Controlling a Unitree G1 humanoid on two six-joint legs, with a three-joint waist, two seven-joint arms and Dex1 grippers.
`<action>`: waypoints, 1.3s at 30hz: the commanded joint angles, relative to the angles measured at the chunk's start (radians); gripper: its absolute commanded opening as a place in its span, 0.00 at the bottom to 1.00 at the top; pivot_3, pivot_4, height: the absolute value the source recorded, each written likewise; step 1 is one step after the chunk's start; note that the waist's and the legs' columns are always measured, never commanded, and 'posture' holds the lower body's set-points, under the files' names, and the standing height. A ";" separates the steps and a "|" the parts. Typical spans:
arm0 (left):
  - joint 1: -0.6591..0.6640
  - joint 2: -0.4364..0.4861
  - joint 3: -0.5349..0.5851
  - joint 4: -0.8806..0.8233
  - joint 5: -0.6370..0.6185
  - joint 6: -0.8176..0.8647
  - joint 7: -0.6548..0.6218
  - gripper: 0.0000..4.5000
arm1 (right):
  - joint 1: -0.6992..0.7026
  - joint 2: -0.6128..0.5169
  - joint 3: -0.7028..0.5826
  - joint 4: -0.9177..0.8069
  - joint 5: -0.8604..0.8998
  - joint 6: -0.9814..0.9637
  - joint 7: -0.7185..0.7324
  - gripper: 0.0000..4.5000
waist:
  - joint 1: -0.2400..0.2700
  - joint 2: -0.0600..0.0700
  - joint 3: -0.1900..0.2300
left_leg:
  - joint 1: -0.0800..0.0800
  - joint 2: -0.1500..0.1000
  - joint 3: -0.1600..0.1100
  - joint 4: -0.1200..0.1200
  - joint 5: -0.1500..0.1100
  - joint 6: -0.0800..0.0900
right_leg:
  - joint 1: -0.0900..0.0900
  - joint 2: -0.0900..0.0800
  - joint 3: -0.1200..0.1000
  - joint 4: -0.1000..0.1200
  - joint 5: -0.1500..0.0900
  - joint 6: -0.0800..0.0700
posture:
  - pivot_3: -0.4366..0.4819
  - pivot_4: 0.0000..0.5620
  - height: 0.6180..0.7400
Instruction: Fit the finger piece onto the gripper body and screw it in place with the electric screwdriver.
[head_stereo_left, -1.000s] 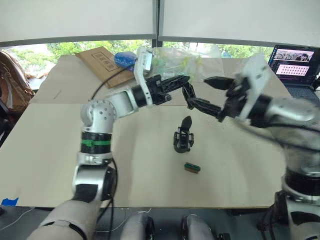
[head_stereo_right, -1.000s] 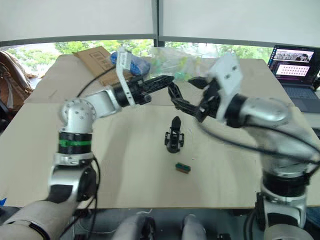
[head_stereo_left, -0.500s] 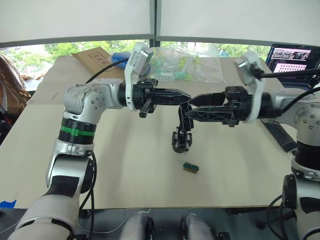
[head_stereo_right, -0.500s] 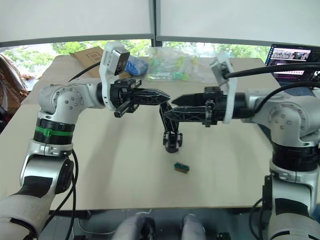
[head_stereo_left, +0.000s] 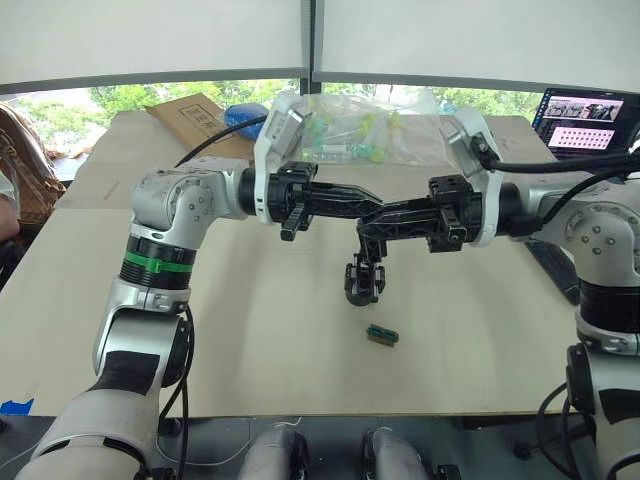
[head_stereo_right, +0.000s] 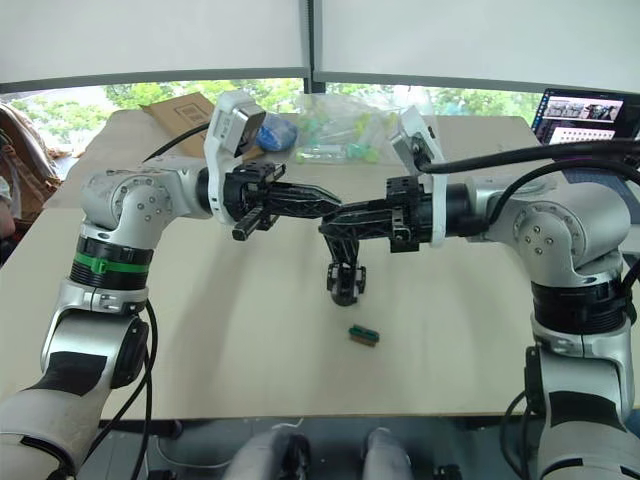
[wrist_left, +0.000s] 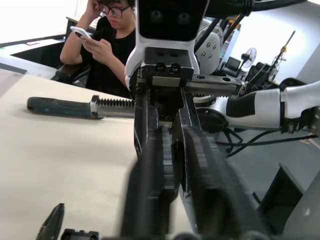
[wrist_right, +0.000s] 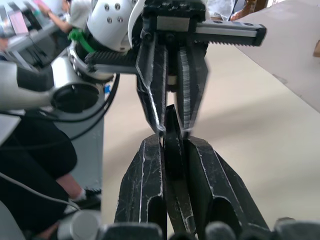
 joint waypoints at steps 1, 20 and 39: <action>0.068 0.088 -0.063 -0.012 0.119 -0.198 -0.142 0.55 | 0.066 -0.056 -0.021 -0.054 -0.055 -0.125 0.056 0.05 | -0.001 0.000 0.000 | 0.000 0.000 0.000 0.000 0.000 0.000 | 0.000 0.000 0.000 0.000 0.000 0.000 | 0.48 0.27 0.93; 0.089 -0.291 -0.151 0.790 0.603 -1.068 0.106 1.00 | 0.346 -0.082 -0.096 -0.182 -0.100 -0.281 0.014 0.05 | 0.025 -0.001 0.001 | -0.006 0.000 -0.003 0.008 -0.001 0.003 | -0.002 -0.002 -0.003 -0.002 0.001 0.000 | 0.48 0.27 0.93; 0.063 -0.385 -0.121 0.925 0.692 -1.160 0.122 0.51 | 0.341 0.130 0.006 0.076 -0.274 -0.673 0.095 0.05 | 0.024 -0.002 0.001 | -0.006 0.000 -0.003 0.010 -0.002 0.005 | -0.001 -0.002 -0.004 -0.001 0.002 0.000 | 0.48 0.27 0.93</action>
